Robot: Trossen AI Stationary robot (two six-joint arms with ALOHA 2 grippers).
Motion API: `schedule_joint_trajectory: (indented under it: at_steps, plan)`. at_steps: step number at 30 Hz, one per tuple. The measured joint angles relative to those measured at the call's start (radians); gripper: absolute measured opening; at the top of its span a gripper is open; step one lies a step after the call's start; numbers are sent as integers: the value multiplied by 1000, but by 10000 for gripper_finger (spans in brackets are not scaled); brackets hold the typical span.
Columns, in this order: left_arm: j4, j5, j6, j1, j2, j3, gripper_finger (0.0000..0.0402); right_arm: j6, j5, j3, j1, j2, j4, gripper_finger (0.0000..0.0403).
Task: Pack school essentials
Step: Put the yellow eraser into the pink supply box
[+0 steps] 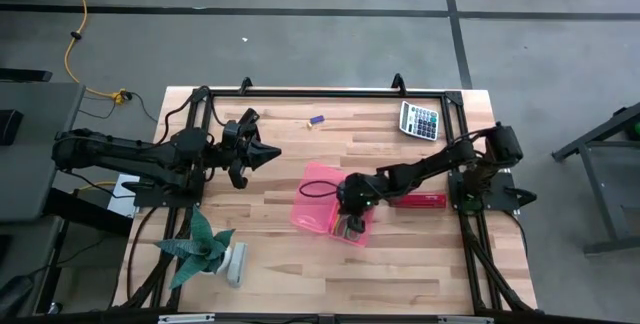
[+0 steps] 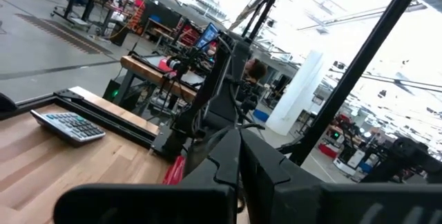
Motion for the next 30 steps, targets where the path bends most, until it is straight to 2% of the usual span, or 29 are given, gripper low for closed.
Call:
schedule_joint_trajectory:
  at_steps: [7, 11, 16, 19, 24, 27, 30]
  plan:
    - [0, 3, 0, 0, 0, 0, 0, -23, -15, 0, -44, -35, -174, 0]
    - [0, 22, 1, 0, 0, 0, 0, -47, -17, 0, -55, -155, -240, 0]
    - [-6, 54, 49, 9, -2, 0, 0, -41, 82, -3, -83, -337, -326, 0]
    - [-33, 56, 96, 36, -17, 0, 0, 34, 103, -87, -116, -460, -192, 0]
    - [-114, 97, 149, 107, -46, 0, 0, 200, 181, -340, -139, -651, 273, 0]
    - [-145, 120, 150, 146, -48, 0, 0, 165, 245, -419, -139, -730, 478, 0]
    - [-150, 120, 151, 165, -48, 0, 0, 16, 265, -425, -141, -776, 497, 0]
